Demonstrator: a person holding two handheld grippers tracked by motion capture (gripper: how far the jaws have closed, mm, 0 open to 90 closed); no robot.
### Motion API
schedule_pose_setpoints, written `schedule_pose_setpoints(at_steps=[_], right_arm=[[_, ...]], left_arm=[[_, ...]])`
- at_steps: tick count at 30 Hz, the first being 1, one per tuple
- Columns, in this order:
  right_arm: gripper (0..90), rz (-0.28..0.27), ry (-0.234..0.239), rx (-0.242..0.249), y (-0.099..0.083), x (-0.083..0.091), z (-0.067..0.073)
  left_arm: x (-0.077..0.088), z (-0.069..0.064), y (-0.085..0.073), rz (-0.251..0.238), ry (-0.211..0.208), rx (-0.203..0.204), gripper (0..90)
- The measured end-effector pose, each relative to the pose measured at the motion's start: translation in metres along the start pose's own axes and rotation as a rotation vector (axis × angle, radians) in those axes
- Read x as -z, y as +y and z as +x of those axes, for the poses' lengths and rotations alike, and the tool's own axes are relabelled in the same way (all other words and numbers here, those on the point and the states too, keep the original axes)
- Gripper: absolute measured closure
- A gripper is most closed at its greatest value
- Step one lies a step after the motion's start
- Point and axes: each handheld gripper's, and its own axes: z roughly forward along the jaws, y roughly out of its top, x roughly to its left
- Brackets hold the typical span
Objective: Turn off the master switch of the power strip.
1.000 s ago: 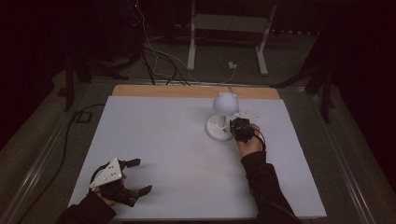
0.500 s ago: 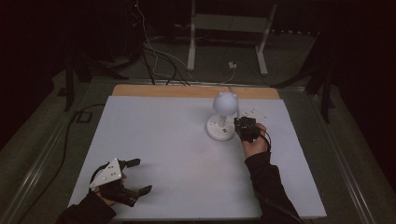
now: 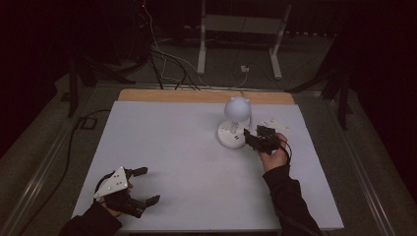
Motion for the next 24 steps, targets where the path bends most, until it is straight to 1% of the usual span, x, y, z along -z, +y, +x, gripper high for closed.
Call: schedule_pose_setpoints(at_steps=[1,2,4,5,6,7,8,9,11,12,13,14,15,16,18,22,24], right_arm=[[34.4,0.000,0.000,0.000,0.000,0.000,0.000],[25.2,0.006,0.002,-0.009,0.000,0.003,0.000],[20.5,0.017,0.017,-0.024,-0.001,0.006,-0.001],[20.5,0.017,0.017,-0.024,-0.001,0.006,-0.001],[15.4,0.018,0.051,-0.037,-0.001,0.009,-0.001],[13.5,0.028,0.071,-0.034,-0.001,0.011,-0.002],[9.2,0.029,0.101,-0.024,-0.002,0.013,-0.002],[6.6,0.025,0.121,-0.022,-0.002,0.015,-0.002],[0.0,0.043,0.183,0.010,-0.002,0.018,-0.002],[0.0,0.043,0.183,0.010,-0.002,0.018,-0.002],[0.0,0.058,0.212,0.018,-0.002,0.020,-0.002],[0.0,0.053,0.217,0.019,-0.002,0.022,-0.002],[0.0,0.046,0.201,0.016,-0.003,0.024,-0.001],[0.0,0.046,0.201,0.016,-0.003,0.024,-0.001],[0.0,0.039,0.214,0.011,-0.004,0.026,-0.002],[0.0,0.027,0.215,0.010,-0.008,0.033,-0.003],[0.0,0.027,0.226,0.026,-0.013,0.037,-0.003]], left_arm=[[0.000,0.000,0.000,0.001,0.000,0.000,0.5],[0.000,0.000,0.000,0.001,0.001,0.001,0.4],[0.000,0.000,0.000,0.001,0.001,0.001,0.4],[0.000,0.000,0.000,0.001,0.002,0.002,0.4],[0.000,0.000,0.000,0.001,0.001,0.001,0.5],[0.000,0.000,0.000,0.001,0.001,0.001,0.5],[0.000,0.000,0.000,0.001,0.001,0.001,0.5],[0.000,0.000,0.000,0.001,0.001,0.000,0.5],[0.000,0.000,0.000,0.002,0.000,0.001,0.4],[0.000,0.000,0.000,0.002,0.000,0.002,0.4],[0.000,0.000,0.000,0.001,0.000,0.001,0.4],[0.000,0.000,0.000,0.001,0.000,0.000,0.4],[0.000,0.000,0.000,0.001,0.000,0.000,0.5],[0.000,0.000,0.000,0.001,0.000,0.000,0.5],[0.000,0.000,0.000,0.002,0.000,0.000,0.4],[0.000,0.000,0.000,0.003,0.000,-0.001,0.5],[0.000,0.000,0.000,0.004,0.000,0.000,0.4]])
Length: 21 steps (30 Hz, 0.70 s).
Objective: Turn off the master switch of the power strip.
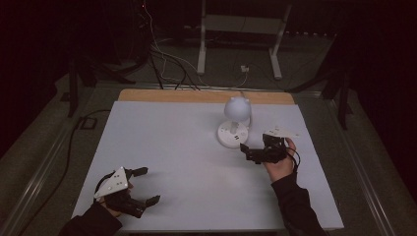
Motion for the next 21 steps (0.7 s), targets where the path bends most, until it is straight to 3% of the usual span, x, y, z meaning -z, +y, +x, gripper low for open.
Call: schedule_pose_setpoints(at_steps=[7,14,21], right_arm=[[0.0,0.013,0.022,0.035,-0.015,0.012,0.003],[0.0,0.013,0.059,0.031,-0.028,0.023,0.003],[0.0,0.033,0.060,0.032,-0.049,0.036,-0.003]], left_arm=[[0.000,0.000,0.000,0.000,-0.003,-0.003,0.4],[0.000,-0.001,0.000,0.000,-0.003,-0.004,0.4],[0.000,-0.001,0.000,-0.002,-0.003,-0.004,0.5]])
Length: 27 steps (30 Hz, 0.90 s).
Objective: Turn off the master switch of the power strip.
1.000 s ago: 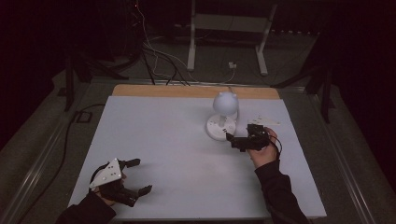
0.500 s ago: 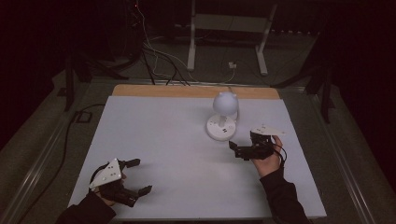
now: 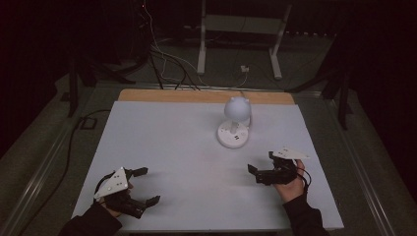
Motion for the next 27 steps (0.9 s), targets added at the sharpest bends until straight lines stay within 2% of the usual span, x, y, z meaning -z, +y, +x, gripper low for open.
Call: schedule_pose_setpoints(at_steps=[5,11,19,20,21,27], right_arm=[[0.0,0.008,-0.014,-0.017,-0.012,0.010,-0.005],[0.0,0.035,0.004,-0.039,-0.023,0.019,-0.009],[0.0,0.083,0.001,-0.058,-0.044,0.032,-0.017],[0.0,0.104,0.027,-0.057,-0.050,0.035,-0.020],[0.0,0.108,0.029,-0.062,-0.053,0.037,-0.021],[0.0,0.107,0.009,-0.062,-0.065,0.047,-0.025]], left_arm=[[0.000,0.000,0.000,0.001,0.000,-0.001,0.5],[0.000,0.000,0.000,0.002,0.000,0.001,0.5],[-0.001,0.000,0.000,0.003,0.001,0.002,0.4],[-0.001,0.000,0.000,0.003,0.001,0.003,0.5],[-0.001,0.000,0.000,0.003,0.001,0.003,0.5],[-0.001,0.000,0.000,0.004,0.001,0.001,0.4]])
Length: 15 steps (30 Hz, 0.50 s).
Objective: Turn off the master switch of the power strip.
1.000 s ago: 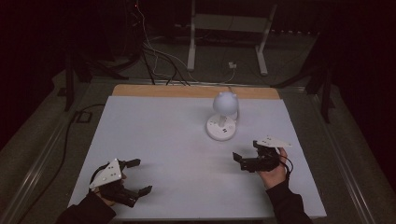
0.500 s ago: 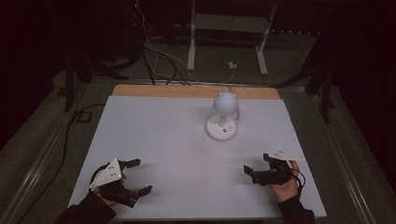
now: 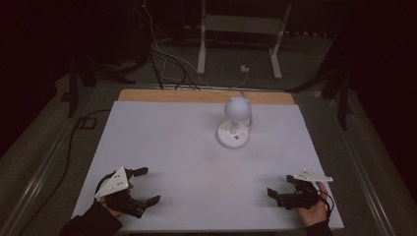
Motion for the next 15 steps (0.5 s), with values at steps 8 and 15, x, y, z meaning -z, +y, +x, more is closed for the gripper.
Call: schedule_pose_setpoints(at_steps=[8,15], right_arm=[[0.0,-0.009,0.012,0.007,-0.0023,-0.0007,-0.0022],[0.0,-0.002,0.022,0.041,-0.0007,-0.0054,0.0006]], left_arm=[[-0.0005,-0.0001,-0.0002,0.002,-0.001,0.000,0.5],[-0.0004,-0.0001,-0.0001,0.001,-0.001,-0.003,0.4]])
